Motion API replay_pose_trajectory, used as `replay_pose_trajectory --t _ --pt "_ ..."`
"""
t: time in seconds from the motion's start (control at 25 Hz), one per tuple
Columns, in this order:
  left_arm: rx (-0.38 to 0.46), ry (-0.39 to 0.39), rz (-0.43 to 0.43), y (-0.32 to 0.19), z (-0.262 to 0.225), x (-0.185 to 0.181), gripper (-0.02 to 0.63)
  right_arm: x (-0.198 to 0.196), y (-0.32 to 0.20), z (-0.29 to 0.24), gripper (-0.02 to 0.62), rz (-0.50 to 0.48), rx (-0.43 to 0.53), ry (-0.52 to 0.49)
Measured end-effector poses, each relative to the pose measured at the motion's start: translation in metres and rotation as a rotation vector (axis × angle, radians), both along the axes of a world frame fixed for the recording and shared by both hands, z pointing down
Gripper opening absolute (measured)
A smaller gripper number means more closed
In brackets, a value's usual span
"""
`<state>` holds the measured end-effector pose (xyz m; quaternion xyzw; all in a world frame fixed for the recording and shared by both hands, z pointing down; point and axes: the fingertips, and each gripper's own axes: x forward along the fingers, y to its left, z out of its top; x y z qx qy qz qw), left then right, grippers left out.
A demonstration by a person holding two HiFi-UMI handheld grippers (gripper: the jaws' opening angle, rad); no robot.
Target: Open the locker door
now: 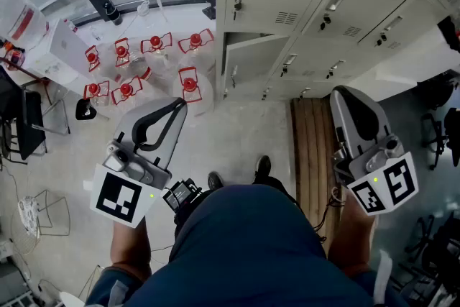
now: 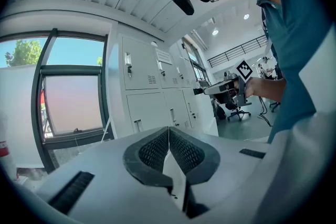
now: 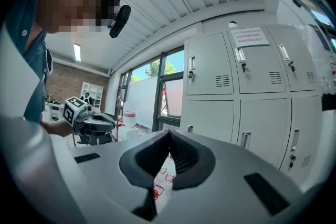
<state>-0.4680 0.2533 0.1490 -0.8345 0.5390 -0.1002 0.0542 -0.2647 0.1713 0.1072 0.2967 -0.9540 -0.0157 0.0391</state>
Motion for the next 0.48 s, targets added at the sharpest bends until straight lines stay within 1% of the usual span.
replay_pose_trajectory --t 0.16,0.48 --pt "-0.007 0.000 0.002 0.006 0.003 -0.006 0.018 -0.008 0.006 0.002 0.037 -0.004 -0.005 0.000" --pt "-0.021 0.016 0.017 0.013 0.010 -0.009 0.018 -0.011 0.016 0.008 0.037 0.015 -0.018 0.005"
